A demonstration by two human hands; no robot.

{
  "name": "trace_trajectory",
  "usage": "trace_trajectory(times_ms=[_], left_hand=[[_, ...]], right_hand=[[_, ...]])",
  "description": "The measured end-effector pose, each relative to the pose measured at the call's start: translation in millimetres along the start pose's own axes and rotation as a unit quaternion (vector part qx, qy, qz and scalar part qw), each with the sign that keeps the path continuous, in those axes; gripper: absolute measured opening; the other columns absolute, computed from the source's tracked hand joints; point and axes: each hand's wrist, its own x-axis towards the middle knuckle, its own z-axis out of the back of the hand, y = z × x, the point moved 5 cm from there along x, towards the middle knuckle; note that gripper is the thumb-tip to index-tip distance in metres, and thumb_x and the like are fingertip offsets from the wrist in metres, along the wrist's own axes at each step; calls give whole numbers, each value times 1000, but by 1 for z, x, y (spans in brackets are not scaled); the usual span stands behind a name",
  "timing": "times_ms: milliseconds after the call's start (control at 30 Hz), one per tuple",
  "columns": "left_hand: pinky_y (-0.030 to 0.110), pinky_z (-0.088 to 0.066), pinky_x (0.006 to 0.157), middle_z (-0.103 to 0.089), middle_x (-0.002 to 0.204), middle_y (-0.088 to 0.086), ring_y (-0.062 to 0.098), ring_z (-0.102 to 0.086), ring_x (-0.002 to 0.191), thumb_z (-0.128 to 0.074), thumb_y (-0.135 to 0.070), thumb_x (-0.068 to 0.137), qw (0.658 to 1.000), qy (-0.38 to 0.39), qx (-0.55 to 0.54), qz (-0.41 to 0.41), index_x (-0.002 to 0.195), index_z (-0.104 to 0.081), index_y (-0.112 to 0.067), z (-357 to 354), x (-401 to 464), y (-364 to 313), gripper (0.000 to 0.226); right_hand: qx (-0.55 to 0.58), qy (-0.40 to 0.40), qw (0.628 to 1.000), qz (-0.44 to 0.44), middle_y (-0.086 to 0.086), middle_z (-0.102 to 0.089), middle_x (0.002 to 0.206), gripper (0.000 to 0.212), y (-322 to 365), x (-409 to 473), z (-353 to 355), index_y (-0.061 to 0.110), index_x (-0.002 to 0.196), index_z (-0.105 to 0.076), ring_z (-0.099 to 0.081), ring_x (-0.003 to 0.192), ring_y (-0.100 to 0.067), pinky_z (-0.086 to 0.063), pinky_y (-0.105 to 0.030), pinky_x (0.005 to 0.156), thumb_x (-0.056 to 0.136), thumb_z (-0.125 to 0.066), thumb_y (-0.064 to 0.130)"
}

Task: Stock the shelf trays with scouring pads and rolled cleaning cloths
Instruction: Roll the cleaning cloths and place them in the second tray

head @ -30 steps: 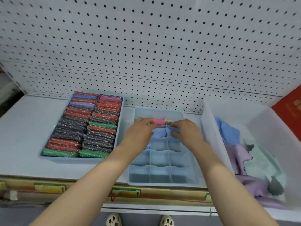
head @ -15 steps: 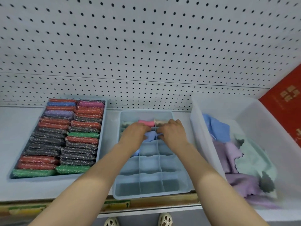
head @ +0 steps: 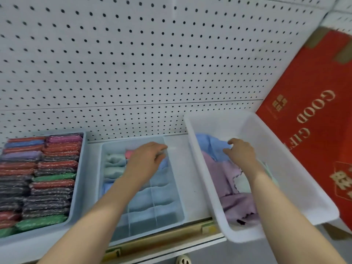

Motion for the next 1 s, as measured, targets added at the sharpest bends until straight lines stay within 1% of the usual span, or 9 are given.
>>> trace_trajectory(times_ms=[133,267,400,533,667,733,800,867,1000], left_hand=[[26,-44,83,-67,113,-1,19,-63,100,-63,-19,92,1000,1,1,-17,121,-66,-21,-16,21,-41,29],[30,-46,88,-66,116,0,20,-61,102,-63,-18,92,1000,0,-7,-18,124,-65,-20,-20,37,-63,32],[37,-50,89,-65,116,-2,16,-62,99,-65,-17,89,1000,-7,-16,-19,125,-64,-23,-18,52,-70,36],[39,-49,94,-59,128,-4,14,-59,108,-70,-19,87,995,-37,-81,-49,135,-54,-25,-3,66,-93,51],[18,-35,107,-45,145,-16,-2,-40,131,-76,-28,82,980,0,-190,-65,146,-35,-35,29,75,-130,76],[15,-40,98,-56,133,-17,-6,-48,123,-80,-30,78,968,56,-242,-42,140,-41,-39,43,76,-142,74],[21,-47,80,-68,103,-12,1,-62,94,-80,-28,78,964,71,-257,-18,117,-61,-30,55,71,-144,44],[25,-42,67,-64,79,-9,8,-54,71,-77,-28,81,968,32,-249,-3,92,-66,-21,67,63,-138,17],[24,-36,61,-53,71,-2,12,-45,66,-69,-26,88,939,-14,-337,63,85,-59,-10,80,36,-105,19]], right_hand=[[-18,131,990,-50,-14,-63,122,43,-23,24,-44,11,124,-60,-61,110,-31,-43,-29,80,87,-59,33],[77,68,995,-11,-12,-66,93,7,-19,42,-39,17,79,-63,-61,85,-30,-45,-30,69,78,-70,20],[202,6,975,96,-1,-62,75,11,7,44,15,15,85,-70,-55,71,-20,-37,-27,61,81,-73,24],[381,53,899,211,-3,-66,79,4,42,13,93,11,89,-69,-56,70,-13,-43,-28,63,85,-71,12],[326,149,878,318,-7,-68,81,8,81,-37,150,12,96,-71,-59,69,-12,-43,-26,57,90,-67,13],[327,193,859,343,-9,-71,90,11,94,-54,161,16,99,-71,-63,77,-12,-48,-29,66,88,-71,17],[343,203,849,347,-6,-71,91,16,99,-60,165,20,100,-69,-63,80,-14,-49,-33,71,85,-74,18],[336,196,857,339,-1,-67,84,18,97,-59,161,20,99,-69,-57,75,-14,-44,-34,67,83,-77,18],[427,195,828,305,2,-66,76,7,98,-64,142,12,89,-71,-54,70,-11,-44,-26,66,85,-72,6]])
